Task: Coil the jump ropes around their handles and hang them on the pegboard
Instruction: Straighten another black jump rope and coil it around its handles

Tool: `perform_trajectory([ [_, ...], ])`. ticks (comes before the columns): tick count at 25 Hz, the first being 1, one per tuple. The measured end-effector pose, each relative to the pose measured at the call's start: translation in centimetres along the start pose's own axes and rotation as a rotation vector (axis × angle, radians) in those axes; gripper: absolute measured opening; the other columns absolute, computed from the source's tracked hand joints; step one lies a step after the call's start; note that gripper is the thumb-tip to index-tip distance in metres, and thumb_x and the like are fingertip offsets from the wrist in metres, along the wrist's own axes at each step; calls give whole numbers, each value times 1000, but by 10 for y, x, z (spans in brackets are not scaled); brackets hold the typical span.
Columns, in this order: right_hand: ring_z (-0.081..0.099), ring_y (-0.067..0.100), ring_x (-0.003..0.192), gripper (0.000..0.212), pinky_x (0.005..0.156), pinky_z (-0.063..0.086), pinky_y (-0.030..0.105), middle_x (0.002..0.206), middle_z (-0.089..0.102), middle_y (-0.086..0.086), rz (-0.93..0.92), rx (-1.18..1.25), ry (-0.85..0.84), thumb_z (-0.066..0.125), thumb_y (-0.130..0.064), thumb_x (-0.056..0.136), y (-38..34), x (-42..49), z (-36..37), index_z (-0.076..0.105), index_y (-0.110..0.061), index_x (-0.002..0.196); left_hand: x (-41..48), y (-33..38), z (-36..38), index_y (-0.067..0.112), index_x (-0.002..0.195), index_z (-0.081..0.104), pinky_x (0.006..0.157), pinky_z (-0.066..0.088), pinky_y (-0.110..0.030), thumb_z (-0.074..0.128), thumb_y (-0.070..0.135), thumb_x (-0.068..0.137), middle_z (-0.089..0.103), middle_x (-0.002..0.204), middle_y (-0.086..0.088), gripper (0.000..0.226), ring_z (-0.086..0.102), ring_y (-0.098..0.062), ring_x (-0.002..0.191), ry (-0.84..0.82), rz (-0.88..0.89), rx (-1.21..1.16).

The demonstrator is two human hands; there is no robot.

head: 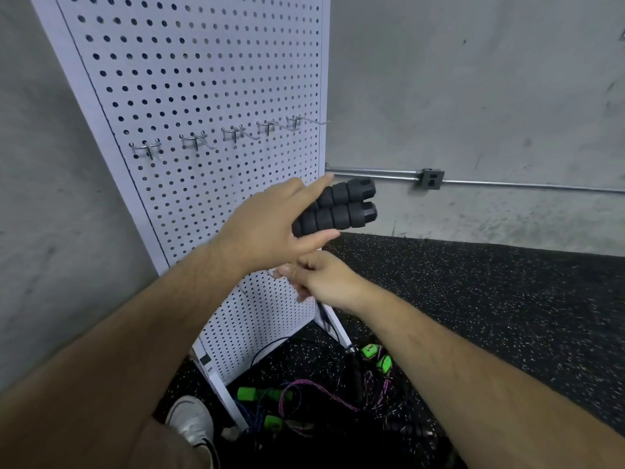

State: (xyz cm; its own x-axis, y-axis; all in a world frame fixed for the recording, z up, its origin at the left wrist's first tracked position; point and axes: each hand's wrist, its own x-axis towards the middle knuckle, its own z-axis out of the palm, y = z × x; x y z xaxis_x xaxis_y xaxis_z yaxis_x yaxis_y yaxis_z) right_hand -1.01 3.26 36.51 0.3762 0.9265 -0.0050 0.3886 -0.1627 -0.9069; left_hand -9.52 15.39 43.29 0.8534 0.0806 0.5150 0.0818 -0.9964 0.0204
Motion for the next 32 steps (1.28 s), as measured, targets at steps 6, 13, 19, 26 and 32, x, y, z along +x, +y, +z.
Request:
perform_trajectory([
  [6, 46, -15, 44, 24, 58, 30, 20, 48, 52, -30, 72, -254, 82, 51, -40, 102, -15, -36, -85, 69, -26, 94, -8, -22, -2, 37, 158, 23, 78, 45, -28, 44, 75, 86, 46, 106, 15, 84, 48, -6, 94, -83, 18, 24],
  [13, 47, 0, 48, 31, 57, 40, 17, 56, 54, -12, 78, -298, 298, 65, -54, 90, -17, -64, -126, 74, -25, 83, 3, -4, 22, 34, 154, 32, 71, 45, -27, 45, 74, 87, 51, 100, 12, 79, 50, -9, 86, -126, 158, 86],
  [19, 59, 6, 61, 35, 59, 45, 26, 67, 67, -9, 106, -441, 453, 78, -58, 77, -13, -78, -130, 70, -25, 82, 16, 17, 33, 27, 158, 22, 71, 51, -32, 31, 80, 86, 51, 102, 7, 90, 49, -11, 84, -133, 205, 180],
  [26, 58, 13, 79, 22, 61, 43, 27, 84, 63, -11, -111, -907, 458, 62, -46, 92, -23, -90, -122, 65, -25, 100, 24, 27, 38, 31, 147, 38, 68, 49, -30, 23, 84, 83, 51, 97, 10, 84, 50, -10, 81, -164, 153, 173],
  [32, 48, 2, 73, 18, 62, 39, 20, 80, 52, -17, -248, -891, 328, 54, -32, 100, -13, -98, -149, 68, -23, 107, 21, 22, 42, 32, 131, 50, 68, 52, -33, 32, 82, 84, 53, 89, 14, 72, 52, -9, 79, -170, 209, 91],
])
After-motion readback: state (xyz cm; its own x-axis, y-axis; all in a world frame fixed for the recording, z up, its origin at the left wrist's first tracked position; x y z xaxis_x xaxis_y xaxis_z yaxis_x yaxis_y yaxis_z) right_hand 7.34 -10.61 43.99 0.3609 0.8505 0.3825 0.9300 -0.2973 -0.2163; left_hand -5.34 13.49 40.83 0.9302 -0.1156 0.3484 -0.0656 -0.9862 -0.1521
